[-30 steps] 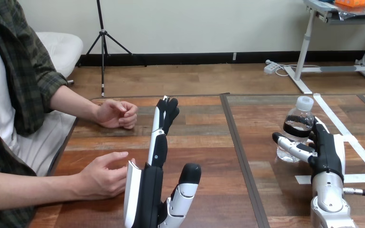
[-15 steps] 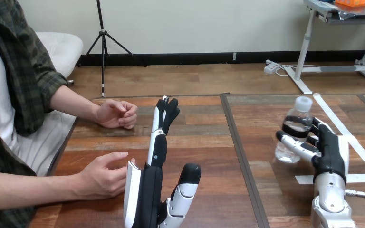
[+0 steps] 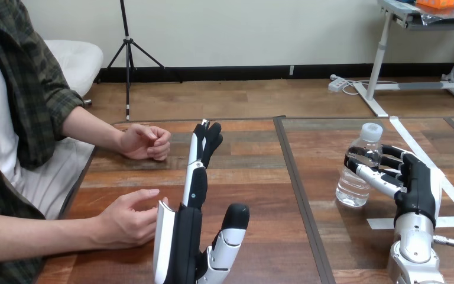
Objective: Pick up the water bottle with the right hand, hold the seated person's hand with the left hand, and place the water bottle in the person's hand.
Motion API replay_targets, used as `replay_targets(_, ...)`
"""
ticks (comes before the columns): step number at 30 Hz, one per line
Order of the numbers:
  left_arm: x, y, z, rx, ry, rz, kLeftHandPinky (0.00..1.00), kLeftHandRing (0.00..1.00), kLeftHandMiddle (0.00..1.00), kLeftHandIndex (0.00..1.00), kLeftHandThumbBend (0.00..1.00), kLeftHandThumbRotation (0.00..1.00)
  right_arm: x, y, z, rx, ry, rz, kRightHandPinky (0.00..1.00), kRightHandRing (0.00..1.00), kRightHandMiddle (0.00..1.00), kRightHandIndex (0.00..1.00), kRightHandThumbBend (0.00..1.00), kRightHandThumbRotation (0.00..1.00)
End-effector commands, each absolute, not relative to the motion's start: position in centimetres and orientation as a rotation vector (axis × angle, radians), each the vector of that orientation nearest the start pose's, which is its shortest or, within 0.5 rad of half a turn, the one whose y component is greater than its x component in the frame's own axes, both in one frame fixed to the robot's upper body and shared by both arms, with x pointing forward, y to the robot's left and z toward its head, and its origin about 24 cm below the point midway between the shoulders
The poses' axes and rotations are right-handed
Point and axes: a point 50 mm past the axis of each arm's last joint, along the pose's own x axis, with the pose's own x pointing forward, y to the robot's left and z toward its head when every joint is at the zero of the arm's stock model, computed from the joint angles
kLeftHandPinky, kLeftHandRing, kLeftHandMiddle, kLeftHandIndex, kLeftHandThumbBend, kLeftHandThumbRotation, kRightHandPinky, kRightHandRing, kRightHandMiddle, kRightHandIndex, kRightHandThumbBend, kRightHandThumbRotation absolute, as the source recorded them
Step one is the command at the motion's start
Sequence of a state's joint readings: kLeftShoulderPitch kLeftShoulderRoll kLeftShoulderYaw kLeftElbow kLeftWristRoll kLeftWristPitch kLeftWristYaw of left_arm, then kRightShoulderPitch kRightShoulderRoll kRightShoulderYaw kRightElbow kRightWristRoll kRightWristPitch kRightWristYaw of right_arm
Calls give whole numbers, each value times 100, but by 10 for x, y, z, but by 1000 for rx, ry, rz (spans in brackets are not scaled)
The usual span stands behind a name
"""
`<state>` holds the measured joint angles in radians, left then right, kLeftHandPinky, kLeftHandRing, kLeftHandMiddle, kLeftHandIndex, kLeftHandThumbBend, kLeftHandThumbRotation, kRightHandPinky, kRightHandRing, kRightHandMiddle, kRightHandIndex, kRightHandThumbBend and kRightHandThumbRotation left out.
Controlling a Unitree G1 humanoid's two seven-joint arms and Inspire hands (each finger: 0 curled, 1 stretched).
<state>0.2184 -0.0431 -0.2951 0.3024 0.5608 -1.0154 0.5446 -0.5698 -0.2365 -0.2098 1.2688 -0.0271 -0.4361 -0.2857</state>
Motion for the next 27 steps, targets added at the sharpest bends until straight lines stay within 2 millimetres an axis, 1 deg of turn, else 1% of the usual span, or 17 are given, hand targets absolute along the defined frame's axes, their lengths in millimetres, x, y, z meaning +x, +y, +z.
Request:
replay_targets(1,156,73,26,96,-594,-17,94,93,95,100,53,100,335,-229,13,-129,109,-427,54,58,62,64,72,0)
replay_targets(18,156,73,26,113,-593,-8,91,92,94,100,54,100,332,-231,11,-150,119,-440,50,54,58,60,72,0)
replay_targets(27,156,73,25,108,-594,-13,90,92,95,100,51,100,331,-232,10,-158,118,-446,48,53,57,59,72,0)
